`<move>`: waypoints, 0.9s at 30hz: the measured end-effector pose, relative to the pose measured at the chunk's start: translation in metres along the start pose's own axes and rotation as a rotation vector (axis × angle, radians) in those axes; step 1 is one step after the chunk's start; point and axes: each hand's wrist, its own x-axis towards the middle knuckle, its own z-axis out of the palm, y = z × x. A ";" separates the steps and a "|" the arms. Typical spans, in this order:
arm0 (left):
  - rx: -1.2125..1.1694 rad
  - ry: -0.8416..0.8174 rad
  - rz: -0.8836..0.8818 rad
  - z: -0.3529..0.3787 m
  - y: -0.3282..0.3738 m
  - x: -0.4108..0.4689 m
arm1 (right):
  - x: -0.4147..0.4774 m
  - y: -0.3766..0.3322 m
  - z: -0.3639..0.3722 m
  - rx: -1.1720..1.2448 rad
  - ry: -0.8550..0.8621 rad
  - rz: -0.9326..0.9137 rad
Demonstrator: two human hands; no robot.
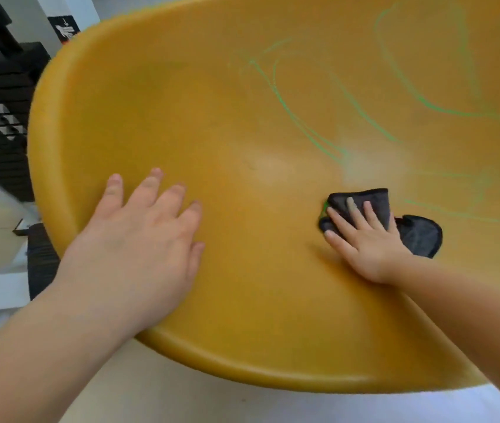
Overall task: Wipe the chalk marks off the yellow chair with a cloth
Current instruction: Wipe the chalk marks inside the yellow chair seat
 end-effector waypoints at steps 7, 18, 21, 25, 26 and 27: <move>-0.095 0.006 0.160 0.008 0.029 -0.005 | -0.104 -0.093 0.023 0.108 -0.238 -0.651; -0.063 -0.114 0.141 0.015 0.035 -0.004 | -0.026 -0.002 0.004 -0.023 -0.068 0.001; -0.031 -0.184 0.129 0.009 0.034 -0.005 | -0.068 -0.060 0.022 -0.021 -0.144 -0.379; -0.047 -0.234 0.143 -0.002 0.037 -0.004 | -0.127 -0.051 0.010 0.092 -0.364 -0.714; -0.044 -0.261 0.143 -0.003 0.039 -0.002 | -0.119 -0.031 0.007 0.023 -0.324 -0.694; -0.012 -0.292 0.158 -0.003 0.040 -0.002 | -0.104 -0.009 0.004 -0.069 -0.251 -0.628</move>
